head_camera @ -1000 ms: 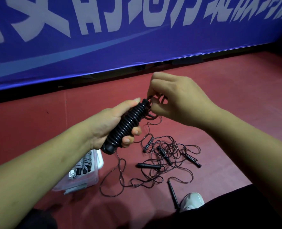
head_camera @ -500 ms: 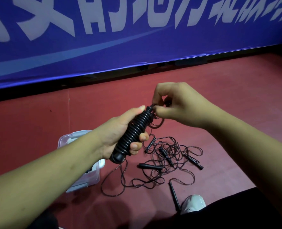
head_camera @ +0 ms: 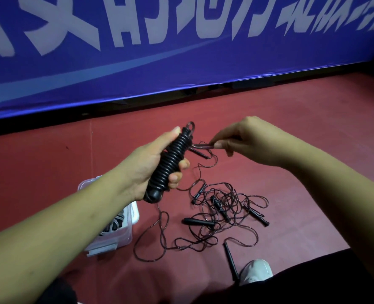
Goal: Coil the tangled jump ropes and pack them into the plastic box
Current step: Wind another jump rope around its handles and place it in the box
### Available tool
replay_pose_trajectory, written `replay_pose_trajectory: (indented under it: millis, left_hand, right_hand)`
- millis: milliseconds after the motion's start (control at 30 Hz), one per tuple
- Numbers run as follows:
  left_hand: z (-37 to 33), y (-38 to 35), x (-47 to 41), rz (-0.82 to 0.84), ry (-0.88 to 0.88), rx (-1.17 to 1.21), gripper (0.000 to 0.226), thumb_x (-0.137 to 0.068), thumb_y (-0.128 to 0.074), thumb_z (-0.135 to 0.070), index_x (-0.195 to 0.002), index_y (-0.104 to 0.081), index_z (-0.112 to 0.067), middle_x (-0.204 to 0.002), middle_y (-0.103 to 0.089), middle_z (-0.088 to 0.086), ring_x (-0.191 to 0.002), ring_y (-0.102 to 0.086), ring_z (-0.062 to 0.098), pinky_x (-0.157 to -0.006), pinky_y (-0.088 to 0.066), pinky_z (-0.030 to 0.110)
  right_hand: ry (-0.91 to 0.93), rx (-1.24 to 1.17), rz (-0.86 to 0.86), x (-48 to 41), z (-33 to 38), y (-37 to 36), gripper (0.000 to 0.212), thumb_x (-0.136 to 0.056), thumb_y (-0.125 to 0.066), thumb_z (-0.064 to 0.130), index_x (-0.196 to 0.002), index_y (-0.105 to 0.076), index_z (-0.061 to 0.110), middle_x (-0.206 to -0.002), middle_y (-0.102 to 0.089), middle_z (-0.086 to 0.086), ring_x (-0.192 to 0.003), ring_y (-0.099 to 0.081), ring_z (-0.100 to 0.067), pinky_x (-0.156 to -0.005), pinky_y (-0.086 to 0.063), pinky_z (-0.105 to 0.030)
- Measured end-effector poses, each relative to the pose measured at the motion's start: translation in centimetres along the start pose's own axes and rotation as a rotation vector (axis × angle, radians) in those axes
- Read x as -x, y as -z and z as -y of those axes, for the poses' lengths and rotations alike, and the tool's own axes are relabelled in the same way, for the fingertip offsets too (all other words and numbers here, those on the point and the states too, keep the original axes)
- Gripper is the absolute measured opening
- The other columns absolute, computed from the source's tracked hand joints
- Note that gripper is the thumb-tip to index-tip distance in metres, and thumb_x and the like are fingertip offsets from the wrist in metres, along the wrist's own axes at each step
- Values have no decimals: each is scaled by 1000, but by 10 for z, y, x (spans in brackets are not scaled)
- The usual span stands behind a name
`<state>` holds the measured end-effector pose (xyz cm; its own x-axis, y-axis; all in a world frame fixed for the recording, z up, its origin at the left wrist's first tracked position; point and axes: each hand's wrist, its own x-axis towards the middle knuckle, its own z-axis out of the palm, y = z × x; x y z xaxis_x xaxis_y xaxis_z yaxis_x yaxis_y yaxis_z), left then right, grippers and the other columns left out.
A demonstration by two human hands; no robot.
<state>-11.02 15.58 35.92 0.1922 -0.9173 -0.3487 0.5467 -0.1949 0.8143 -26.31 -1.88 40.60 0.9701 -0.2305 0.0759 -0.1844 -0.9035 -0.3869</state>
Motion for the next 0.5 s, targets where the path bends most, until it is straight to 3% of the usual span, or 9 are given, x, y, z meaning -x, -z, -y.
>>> replay_pose_trajectory:
  millis: [133, 267, 400, 500]
  left_hand:
    - [-14, 10, -2, -69, -115, 32, 35, -84, -57, -53, -101, -50, -23, -67, -53, 6, -38, -45, 14, -40, -40, 21]
    - [-20, 18, -1, -124, -212, -175, 23, -82, -65, -36, -99, -55, -23, -71, -58, 11, -44, -48, 19, -44, -42, 23]
    - [-21, 18, -1, -194, -230, -534, 37, -77, -75, -28, -111, -61, -26, -72, -66, 13, -46, -54, 23, -42, -43, 24]
    - [-18, 21, -3, -258, -251, -742, 32, -82, -78, -28, -110, -62, -30, -73, -70, 10, -49, -57, 20, -44, -45, 24]
  right_hand:
    - [-12, -25, 53, -7, 18, -9, 22, -98, -60, 23, -117, -72, 19, -71, -63, 10, -62, -56, -1, -56, -37, -8]
    - [-1, 36, 11, -6, 31, -12, 20, -98, -59, 22, -111, -73, 15, -71, -52, 17, -61, -46, 1, -58, -32, -6]
    - [10, 101, -9, -3, 33, -6, 18, -98, -58, 25, -103, -73, 17, -75, -63, 4, -68, -51, -16, -65, -44, -33]
    - [38, 125, 13, -2, 40, -9, 15, -96, -60, 27, -97, -72, 19, -79, -65, 0, -72, -57, -22, -68, -51, -42]
